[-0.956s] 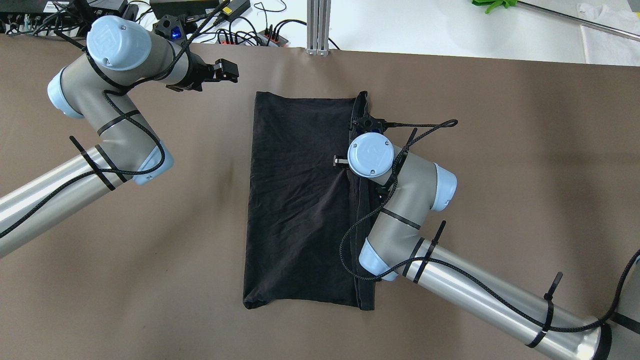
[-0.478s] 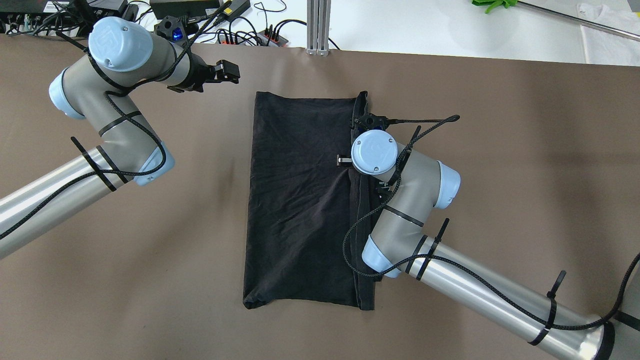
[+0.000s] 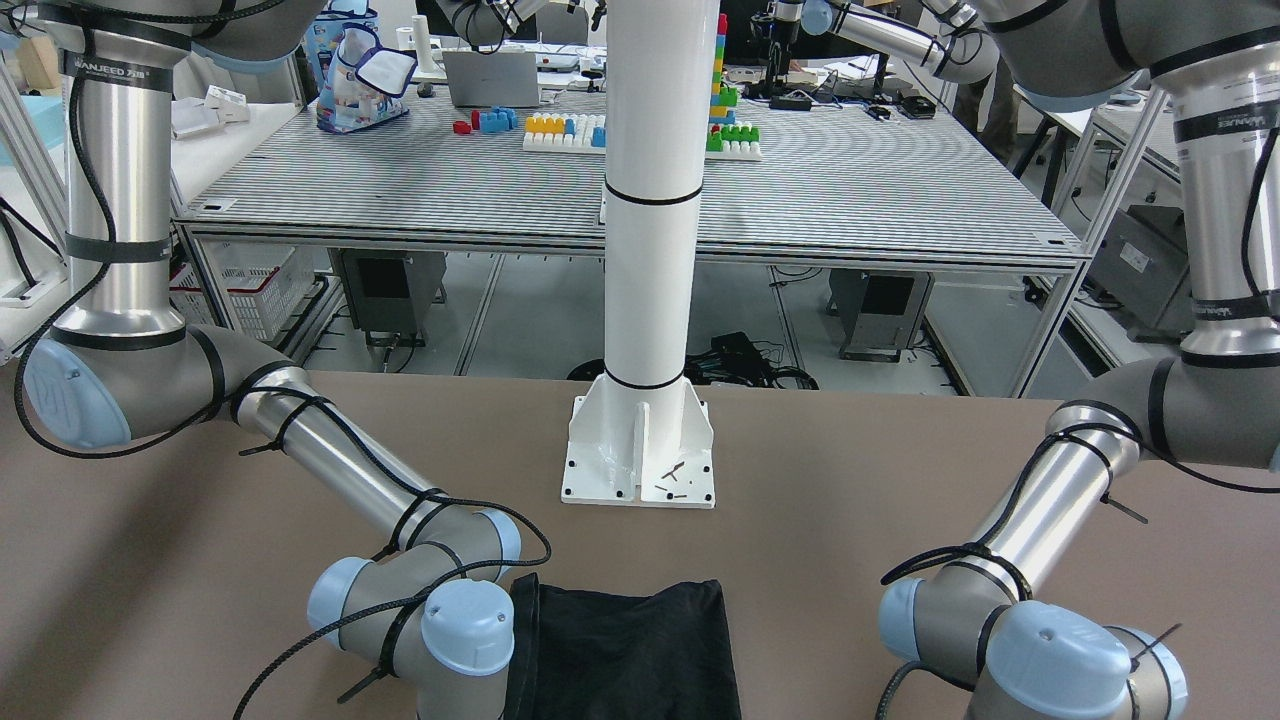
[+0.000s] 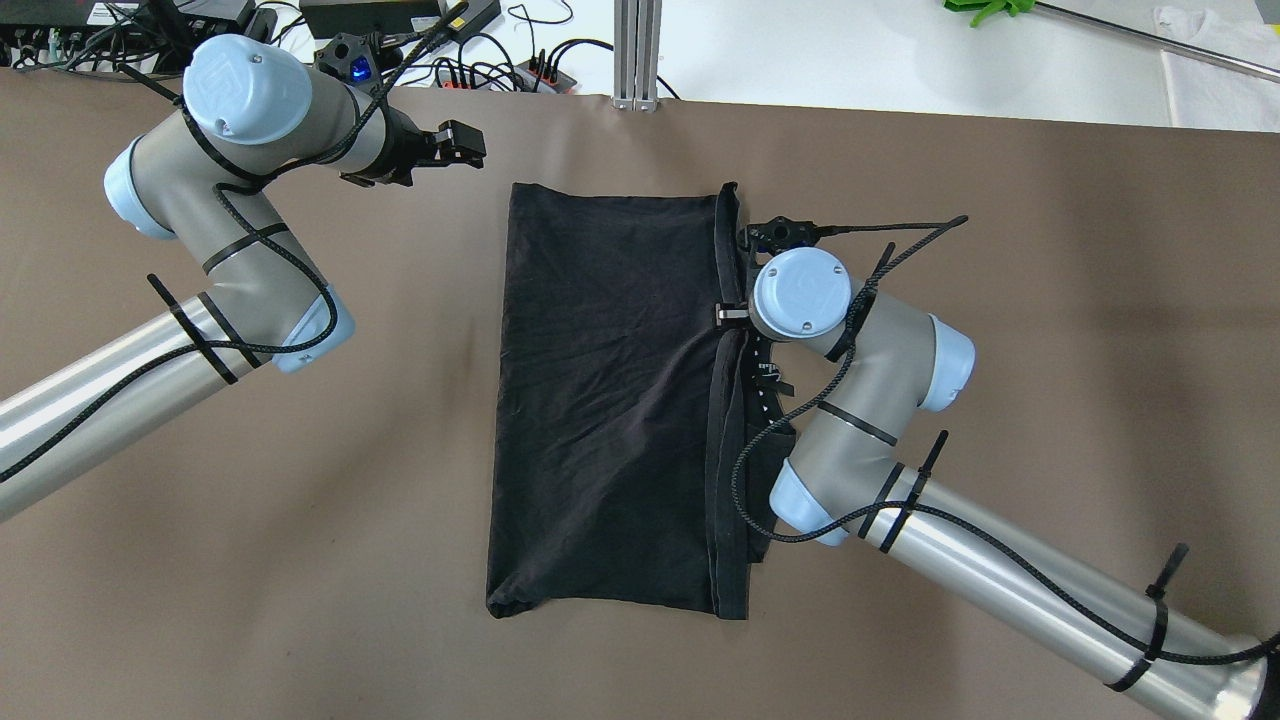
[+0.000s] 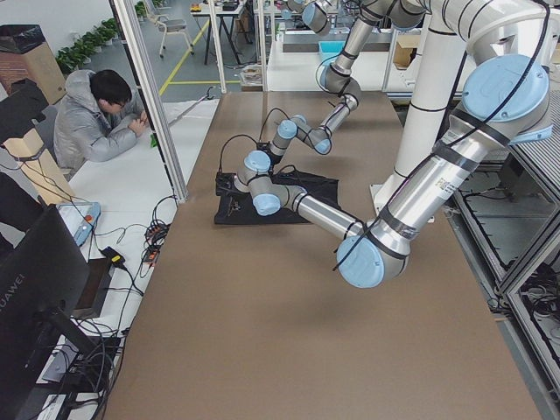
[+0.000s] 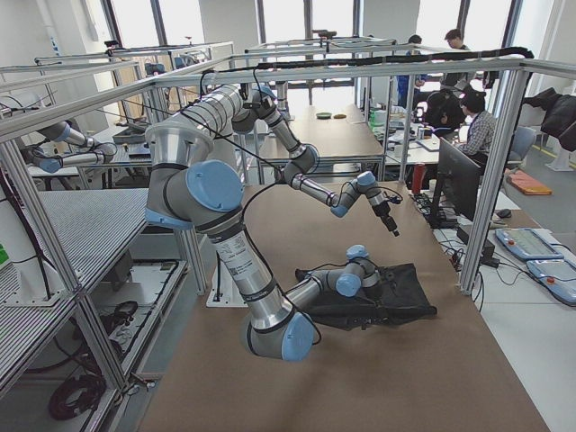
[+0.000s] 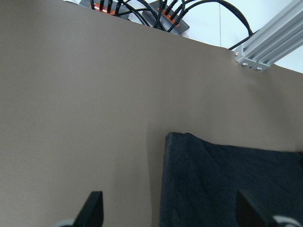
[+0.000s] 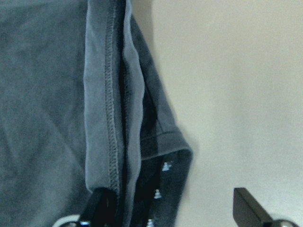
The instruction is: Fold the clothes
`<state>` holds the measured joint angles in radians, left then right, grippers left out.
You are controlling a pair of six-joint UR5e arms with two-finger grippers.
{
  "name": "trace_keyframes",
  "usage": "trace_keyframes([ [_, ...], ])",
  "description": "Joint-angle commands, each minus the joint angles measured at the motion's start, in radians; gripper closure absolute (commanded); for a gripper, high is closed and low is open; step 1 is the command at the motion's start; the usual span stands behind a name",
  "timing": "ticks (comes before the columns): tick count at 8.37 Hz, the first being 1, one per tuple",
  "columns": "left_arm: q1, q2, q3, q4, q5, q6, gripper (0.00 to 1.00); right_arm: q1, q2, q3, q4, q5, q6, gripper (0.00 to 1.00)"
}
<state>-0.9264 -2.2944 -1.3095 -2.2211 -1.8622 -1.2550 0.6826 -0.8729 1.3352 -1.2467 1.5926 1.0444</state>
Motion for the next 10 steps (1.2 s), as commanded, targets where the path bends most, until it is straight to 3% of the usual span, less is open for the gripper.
trace_keyframes([
  [1,0.003,-0.007,-0.001,0.001,0.001,-0.006,0.0,0.047,-0.083,0.061,0.004,0.064,-0.07,0.06],
  [4,0.003,-0.007,-0.001,0.003,0.001,-0.007,0.0,0.063,-0.112,0.094,0.015,0.079,-0.112,0.06],
  [10,0.001,0.004,-0.001,-0.002,0.001,-0.007,0.0,-0.012,0.015,0.047,-0.019,0.063,0.035,0.06],
])
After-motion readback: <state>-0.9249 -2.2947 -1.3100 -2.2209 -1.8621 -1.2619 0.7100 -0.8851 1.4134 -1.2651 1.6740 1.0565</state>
